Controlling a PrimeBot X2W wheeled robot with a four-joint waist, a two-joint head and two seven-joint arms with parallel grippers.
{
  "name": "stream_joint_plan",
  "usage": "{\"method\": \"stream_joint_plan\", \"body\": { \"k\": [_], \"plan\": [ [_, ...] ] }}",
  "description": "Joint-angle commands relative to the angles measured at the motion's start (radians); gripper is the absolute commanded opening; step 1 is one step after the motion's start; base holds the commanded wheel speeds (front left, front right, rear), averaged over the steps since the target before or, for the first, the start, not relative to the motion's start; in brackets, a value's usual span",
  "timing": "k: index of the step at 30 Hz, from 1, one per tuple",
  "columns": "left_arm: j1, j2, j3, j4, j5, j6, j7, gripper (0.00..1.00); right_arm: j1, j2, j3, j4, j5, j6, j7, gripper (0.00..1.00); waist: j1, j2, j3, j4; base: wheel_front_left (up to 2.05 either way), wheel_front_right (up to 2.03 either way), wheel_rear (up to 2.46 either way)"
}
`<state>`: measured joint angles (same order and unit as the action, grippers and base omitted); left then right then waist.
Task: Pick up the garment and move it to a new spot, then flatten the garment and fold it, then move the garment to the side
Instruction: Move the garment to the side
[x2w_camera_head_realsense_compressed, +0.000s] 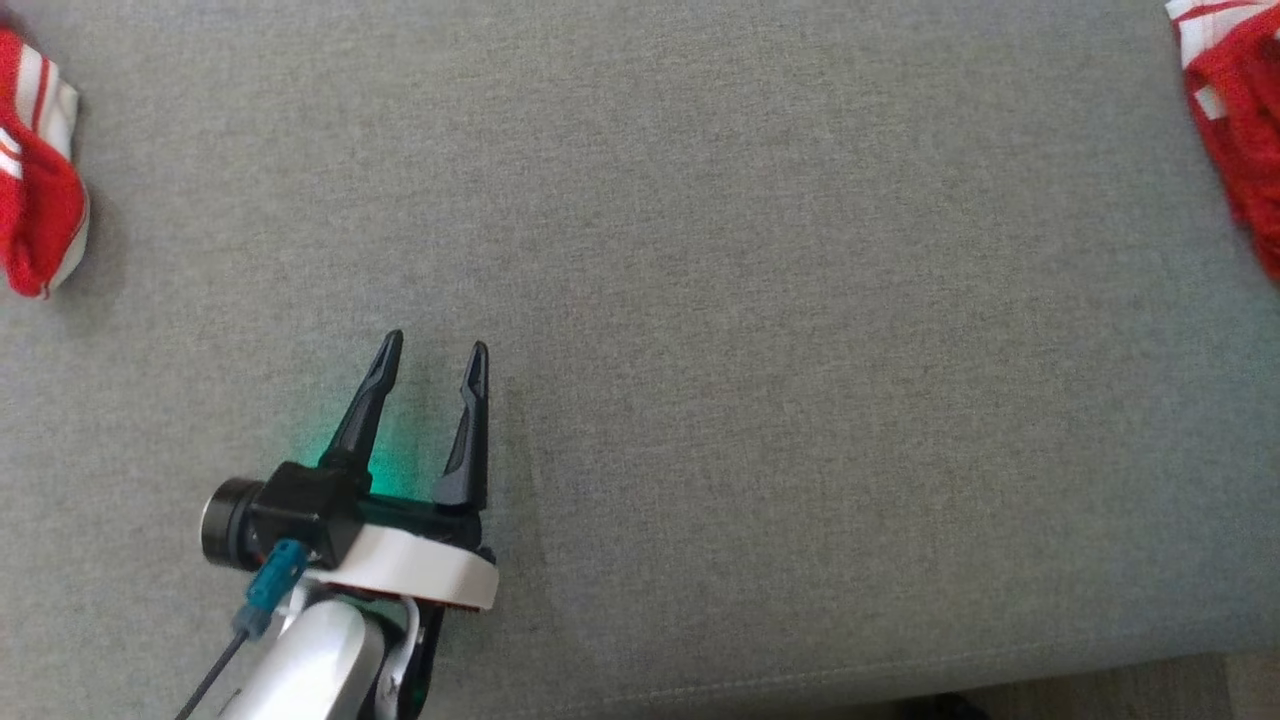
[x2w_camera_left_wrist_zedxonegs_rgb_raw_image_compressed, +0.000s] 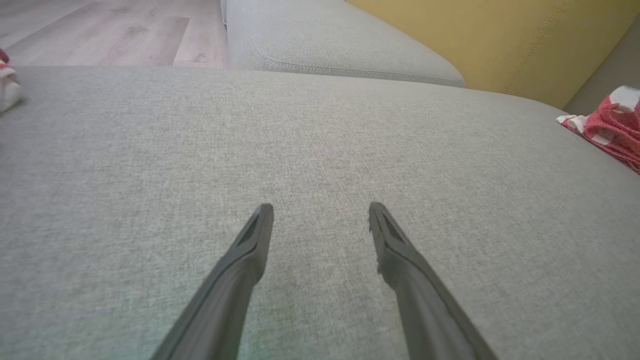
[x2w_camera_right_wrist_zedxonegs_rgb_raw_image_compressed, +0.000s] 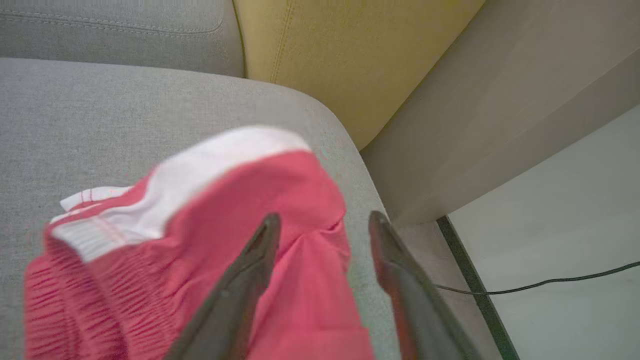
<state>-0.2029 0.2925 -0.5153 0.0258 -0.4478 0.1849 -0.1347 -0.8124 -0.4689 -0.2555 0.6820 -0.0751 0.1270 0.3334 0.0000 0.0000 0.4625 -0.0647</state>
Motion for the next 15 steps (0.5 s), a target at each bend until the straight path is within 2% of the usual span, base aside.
{"method": "stream_joint_plan", "body": {
  "k": [1,7,15],
  "plan": [
    [-0.004,0.005,0.027,-0.025,-0.003,0.005,-0.01,1.0,-0.005,-0.005,0.001,-0.04,-0.009,0.004,-0.014,1.0,0.0,0.0,-0.008,-0.003,0.0,0.0,0.0],
    [-0.003,-0.003,0.026,-0.006,-0.016,-0.001,-0.025,1.0,0.0,0.06,0.063,-0.091,-0.003,0.004,-0.041,1.0,0.0,0.0,-0.053,-0.014,0.0,0.0,0.0],
    [0.007,-0.015,0.056,0.041,-0.052,-0.002,-0.062,1.0,0.065,0.148,0.16,-0.178,0.028,0.004,-0.09,1.0,0.0,0.0,-0.166,-0.005,0.0,0.0,0.0]
  ]
}}
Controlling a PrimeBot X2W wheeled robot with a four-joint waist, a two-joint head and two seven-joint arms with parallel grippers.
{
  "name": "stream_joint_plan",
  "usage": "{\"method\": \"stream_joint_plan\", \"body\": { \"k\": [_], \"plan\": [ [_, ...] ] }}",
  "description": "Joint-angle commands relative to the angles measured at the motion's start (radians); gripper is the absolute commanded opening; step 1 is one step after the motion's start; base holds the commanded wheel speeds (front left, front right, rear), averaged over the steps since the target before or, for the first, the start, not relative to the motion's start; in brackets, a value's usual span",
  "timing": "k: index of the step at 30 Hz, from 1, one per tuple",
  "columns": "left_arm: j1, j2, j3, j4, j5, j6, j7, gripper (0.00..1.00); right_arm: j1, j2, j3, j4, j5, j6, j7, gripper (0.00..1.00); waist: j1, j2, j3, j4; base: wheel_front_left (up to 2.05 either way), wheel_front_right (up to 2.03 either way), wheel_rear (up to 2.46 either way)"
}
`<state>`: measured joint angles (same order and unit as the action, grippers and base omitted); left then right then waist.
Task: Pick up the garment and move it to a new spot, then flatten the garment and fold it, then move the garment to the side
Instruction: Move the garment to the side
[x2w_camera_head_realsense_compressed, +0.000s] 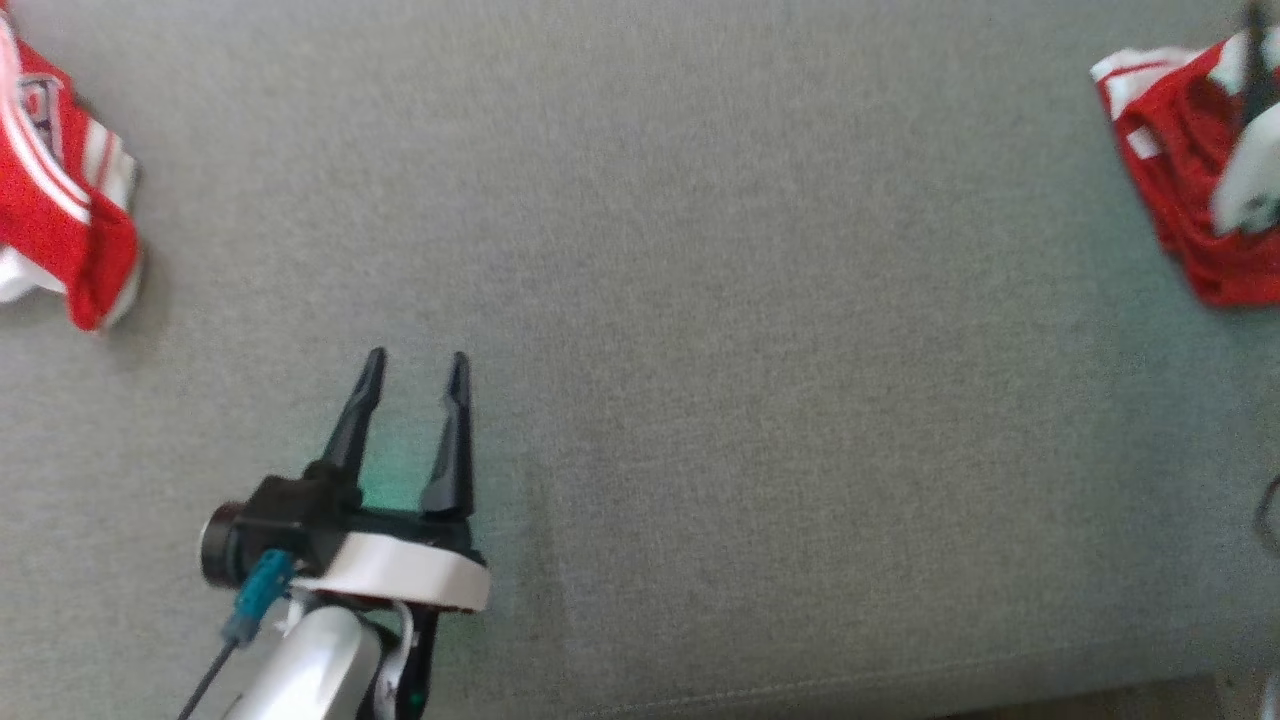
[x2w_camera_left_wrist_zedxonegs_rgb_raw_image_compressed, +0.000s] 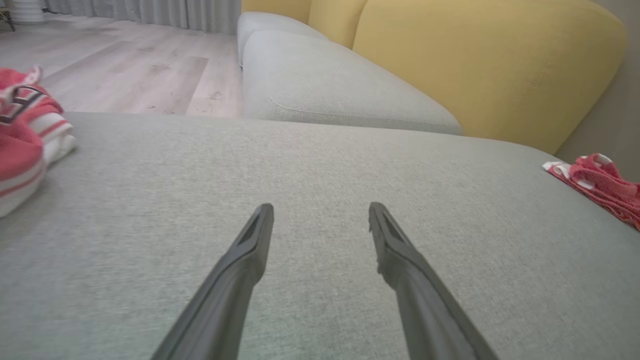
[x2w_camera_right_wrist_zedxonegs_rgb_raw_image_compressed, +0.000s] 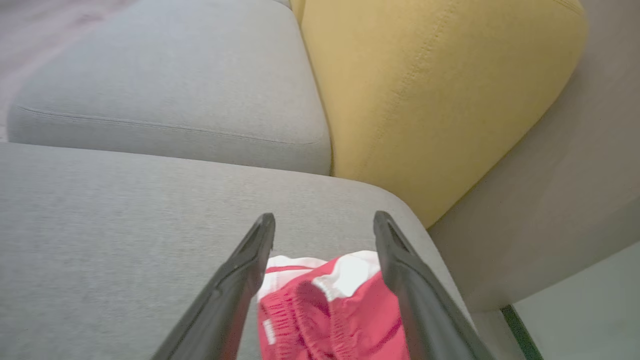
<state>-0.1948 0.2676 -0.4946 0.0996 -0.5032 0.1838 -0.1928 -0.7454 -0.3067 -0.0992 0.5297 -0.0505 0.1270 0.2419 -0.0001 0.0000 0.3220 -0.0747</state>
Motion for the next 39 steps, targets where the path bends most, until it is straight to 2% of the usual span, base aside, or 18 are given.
{"method": "stream_joint_plan", "body": {
  "k": [1,10,17,21,28,39],
  "plan": [
    [0.003,0.009,0.042,-0.022,-0.003,-0.001,-0.009,1.0,0.015,0.001,0.015,-0.038,0.006,0.004,-0.011,1.0,0.0001,0.0,-0.047,0.009,0.0,0.0,0.0],
    [0.096,0.006,0.101,0.039,-0.055,0.023,-0.042,1.0,0.225,0.143,0.113,-0.14,0.049,0.004,-0.158,1.0,0.0001,0.0,-0.221,0.059,0.0,0.0,0.0],
    [0.2,0.006,0.126,0.057,-0.079,0.039,-0.055,1.0,0.449,0.239,0.128,-0.228,0.061,0.004,-0.24,1.0,0.0001,0.0,-0.314,0.104,0.0,0.0,0.0],
    [0.243,0.003,0.129,0.051,-0.083,0.043,-0.059,1.0,0.577,0.255,0.131,-0.287,0.076,0.004,-0.262,1.0,0.0001,0.0,-0.337,0.123,0.0,0.0,0.0],
    [0.271,0.0,0.129,0.047,-0.084,0.044,-0.062,1.0,0.736,0.256,0.171,-0.34,0.188,0.004,-0.326,1.0,0.0001,0.0,-0.353,0.135,0.0,0.0,0.0],
    [0.263,-0.004,0.112,0.068,-0.087,0.034,-0.06,1.0,0.788,0.256,0.204,-0.333,0.219,0.004,-0.376,1.0,0.0001,0.0,-0.352,0.122,0.0,0.0,0.0]
  ]
}}
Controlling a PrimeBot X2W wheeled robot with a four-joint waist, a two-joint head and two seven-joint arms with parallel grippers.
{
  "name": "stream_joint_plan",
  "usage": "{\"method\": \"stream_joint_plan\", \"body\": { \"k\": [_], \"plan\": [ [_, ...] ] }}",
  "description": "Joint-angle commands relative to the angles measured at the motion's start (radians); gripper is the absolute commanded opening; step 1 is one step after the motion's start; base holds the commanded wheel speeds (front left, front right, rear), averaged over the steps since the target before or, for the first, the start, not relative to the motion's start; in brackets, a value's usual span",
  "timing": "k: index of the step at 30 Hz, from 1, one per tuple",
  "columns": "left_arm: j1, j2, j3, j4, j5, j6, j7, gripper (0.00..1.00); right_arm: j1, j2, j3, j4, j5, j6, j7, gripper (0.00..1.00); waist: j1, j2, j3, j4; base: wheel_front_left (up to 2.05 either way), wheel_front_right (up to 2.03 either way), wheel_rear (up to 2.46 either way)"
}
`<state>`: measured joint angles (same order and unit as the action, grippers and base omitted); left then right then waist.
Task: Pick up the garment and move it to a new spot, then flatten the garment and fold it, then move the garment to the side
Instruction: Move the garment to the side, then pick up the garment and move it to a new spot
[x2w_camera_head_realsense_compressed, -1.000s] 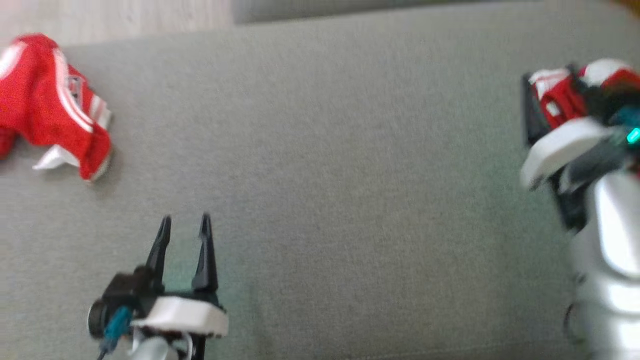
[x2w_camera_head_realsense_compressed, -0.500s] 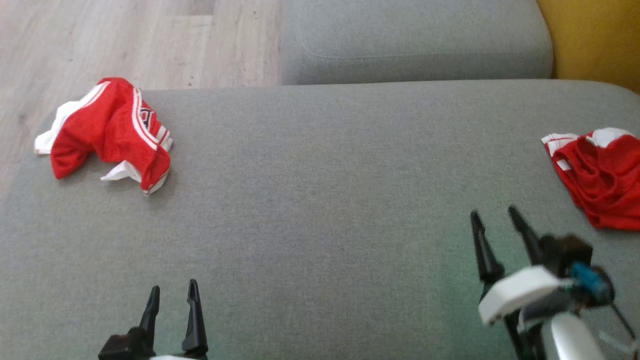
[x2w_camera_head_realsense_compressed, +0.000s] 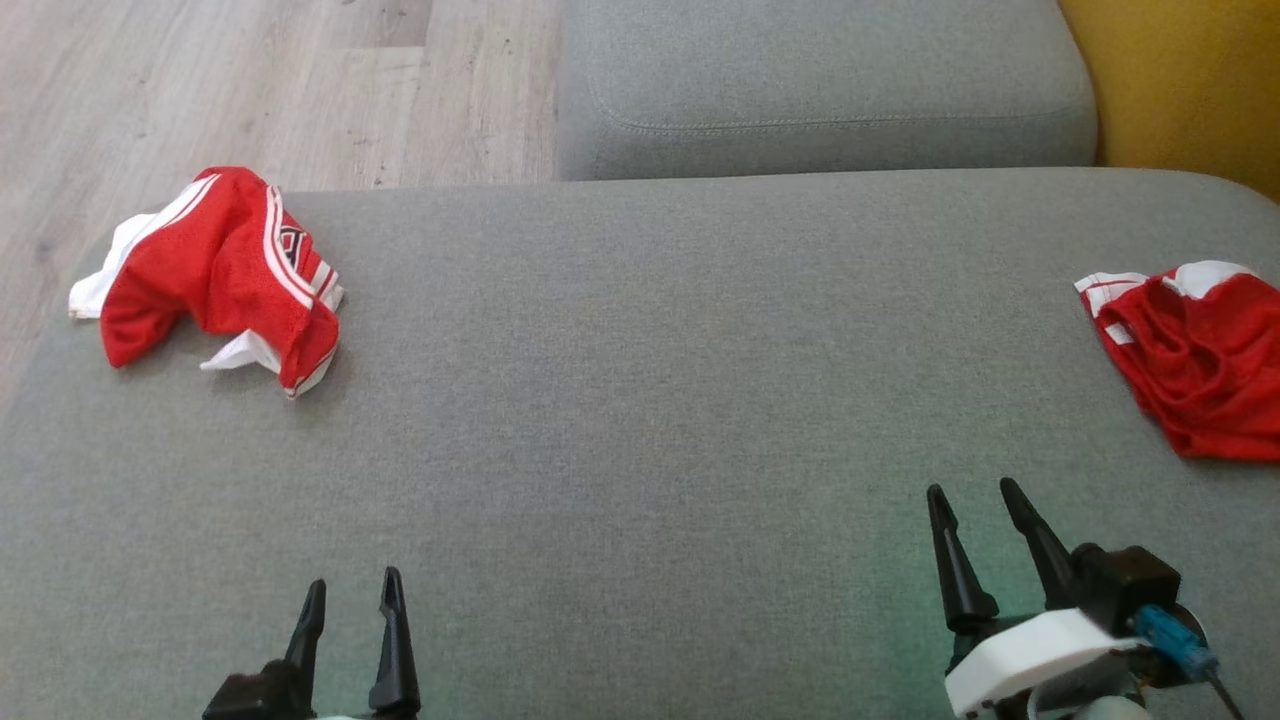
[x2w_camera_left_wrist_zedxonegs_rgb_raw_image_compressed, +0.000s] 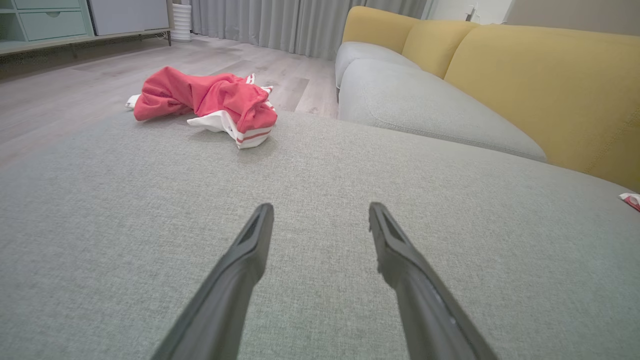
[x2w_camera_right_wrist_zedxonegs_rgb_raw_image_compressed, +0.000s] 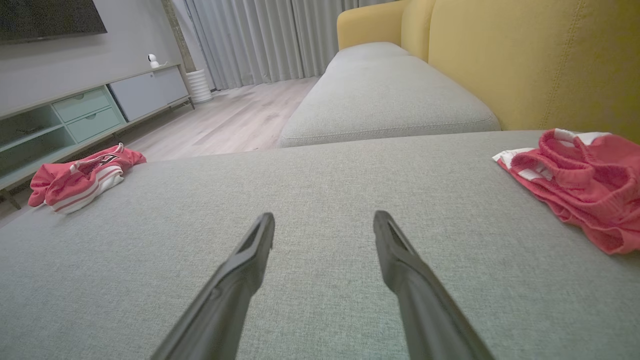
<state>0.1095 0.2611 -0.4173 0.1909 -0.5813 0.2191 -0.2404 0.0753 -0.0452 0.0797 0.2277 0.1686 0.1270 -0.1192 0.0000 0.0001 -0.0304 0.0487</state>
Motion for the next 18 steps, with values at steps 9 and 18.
{"method": "stream_joint_plan", "body": {
  "k": [9,18],
  "plan": [
    [-0.053,0.001,0.025,-0.015,-0.01,-0.005,-0.012,1.0,-0.031,-0.005,0.028,-0.027,-0.006,0.004,-0.011,1.0,0.0,-0.0001,0.001,0.008,0.0,0.0,0.0],
    [-0.069,0.016,0.022,-0.016,0.001,0.001,-0.002,1.0,-0.017,-0.005,0.021,-0.031,-0.002,0.004,-0.019,1.0,0.0,-0.0001,-0.013,0.182,0.0,0.0,0.0]
  ]
}}
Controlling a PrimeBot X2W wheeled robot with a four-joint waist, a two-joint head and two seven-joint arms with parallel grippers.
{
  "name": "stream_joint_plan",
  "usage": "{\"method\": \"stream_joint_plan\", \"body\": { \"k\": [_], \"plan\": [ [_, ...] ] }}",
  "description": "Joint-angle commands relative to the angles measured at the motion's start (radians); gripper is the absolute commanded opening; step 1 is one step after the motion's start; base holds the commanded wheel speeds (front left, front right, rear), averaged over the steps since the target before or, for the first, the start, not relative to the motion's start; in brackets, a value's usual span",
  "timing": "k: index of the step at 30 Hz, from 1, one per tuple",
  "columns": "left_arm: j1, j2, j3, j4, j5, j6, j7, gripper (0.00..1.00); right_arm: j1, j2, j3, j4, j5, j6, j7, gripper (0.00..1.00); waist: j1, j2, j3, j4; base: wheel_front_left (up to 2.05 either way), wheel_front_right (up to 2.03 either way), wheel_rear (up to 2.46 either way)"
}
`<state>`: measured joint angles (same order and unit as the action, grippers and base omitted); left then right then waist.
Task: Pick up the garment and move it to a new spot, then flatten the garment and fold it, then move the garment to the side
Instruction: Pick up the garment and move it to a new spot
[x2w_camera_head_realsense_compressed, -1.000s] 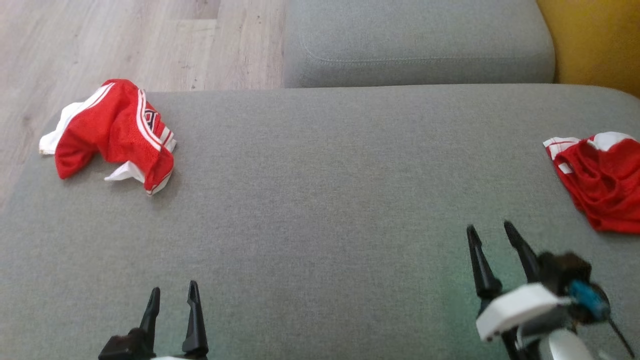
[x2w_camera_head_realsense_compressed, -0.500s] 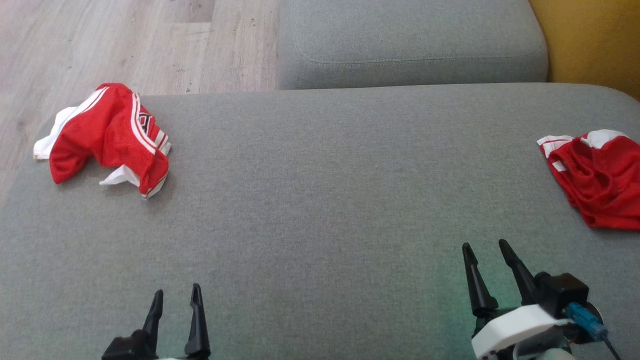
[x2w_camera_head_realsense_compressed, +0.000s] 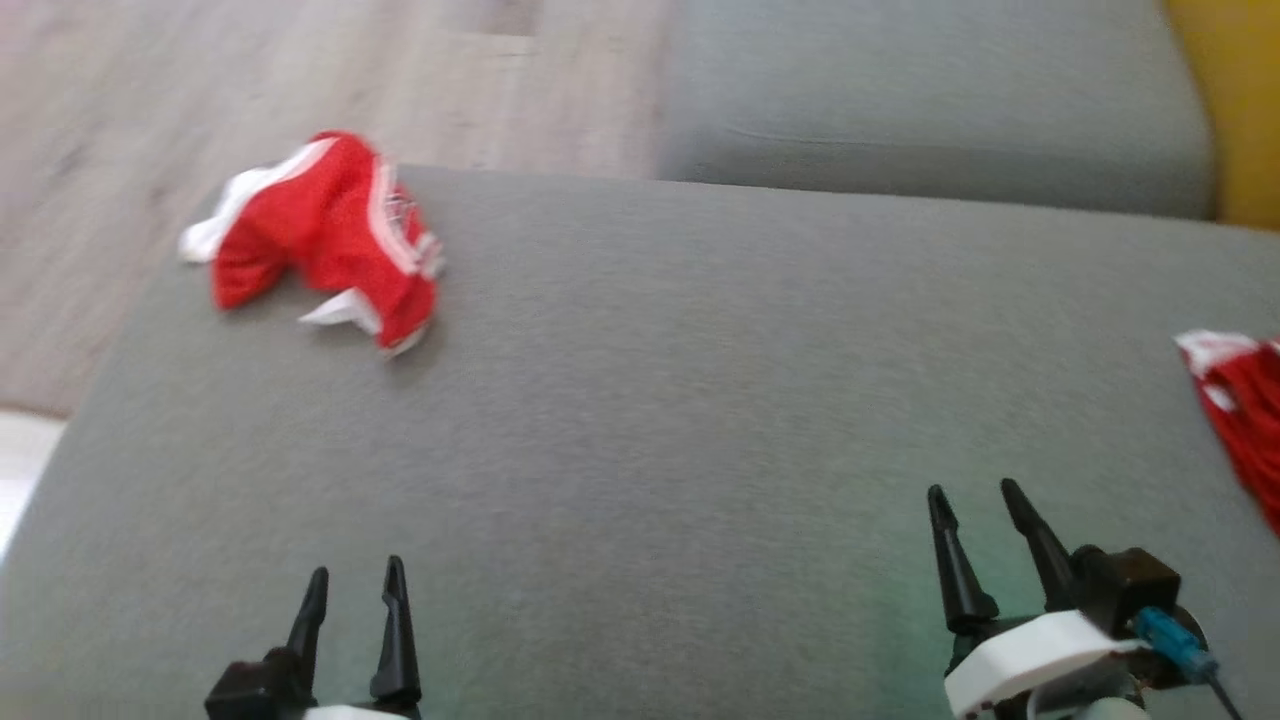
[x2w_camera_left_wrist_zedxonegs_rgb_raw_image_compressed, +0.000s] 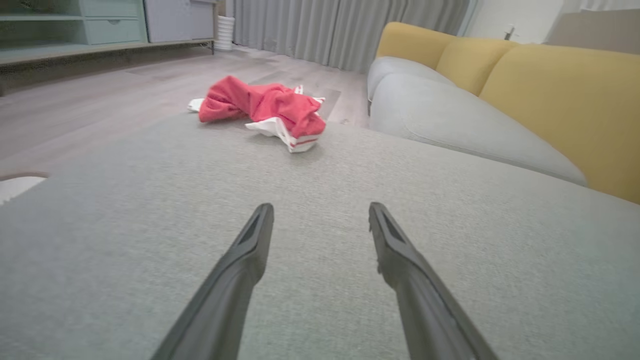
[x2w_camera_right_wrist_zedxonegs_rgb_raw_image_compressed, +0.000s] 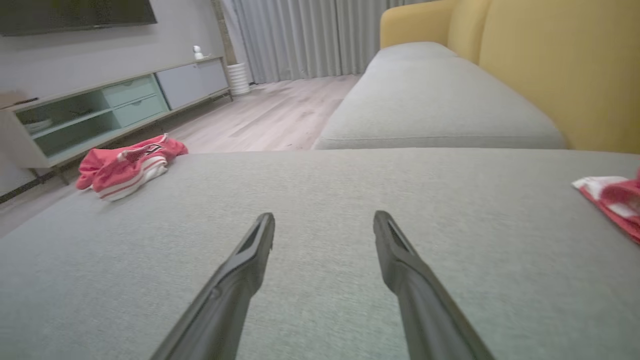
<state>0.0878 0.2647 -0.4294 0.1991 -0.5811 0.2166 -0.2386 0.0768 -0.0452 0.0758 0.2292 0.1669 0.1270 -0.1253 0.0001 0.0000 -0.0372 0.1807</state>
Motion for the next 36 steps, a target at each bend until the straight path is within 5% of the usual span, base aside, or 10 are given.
{"method": "stream_joint_plan", "body": {
  "k": [1,8,14,26,31,36],
  "plan": [
    [-0.047,0.016,0.036,-0.028,0.001,0.005,-0.003,1.0,-0.02,-0.005,0.029,-0.032,0.002,0.004,-0.013,1.0,-0.0001,0.0,-0.008,0.074,0.0,0.0,0.0],
    [-0.038,0.036,0.038,-0.052,0.002,0.012,0.009,1.0,-0.023,-0.005,0.044,-0.019,0.014,0.004,-0.017,1.0,-0.0001,0.0,-0.02,0.233,0.0,0.0,0.0],
    [-0.023,0.049,0.043,-0.074,0.001,0.023,0.014,1.0,-0.028,-0.005,0.064,-0.007,0.025,0.004,-0.021,1.0,-0.0001,0.0,-0.024,0.306,0.0,0.0,0.0],
    [-0.074,0.121,0.068,-0.189,0.016,0.023,0.048,1.0,-0.054,-0.005,0.062,-0.028,0.0,0.004,-0.013,1.0,-0.0001,0.0,0.003,0.3,0.0,0.0,0.0],
    [-0.2,0.186,0.105,-0.27,0.03,0.012,0.107,1.0,-0.086,-0.005,0.03,-0.072,-0.038,0.004,0.011,1.0,-0.0001,0.0,0.05,0.276,0.0,0.0,0.0],
    [-0.466,0.286,0.144,-0.271,0.046,-0.044,0.222,1.0,-0.14,-0.005,0.002,-0.134,-0.091,0.004,0.052,1.0,-0.0001,0.0,0.128,0.234,0.0,0.0,0.0]
  ]
}}
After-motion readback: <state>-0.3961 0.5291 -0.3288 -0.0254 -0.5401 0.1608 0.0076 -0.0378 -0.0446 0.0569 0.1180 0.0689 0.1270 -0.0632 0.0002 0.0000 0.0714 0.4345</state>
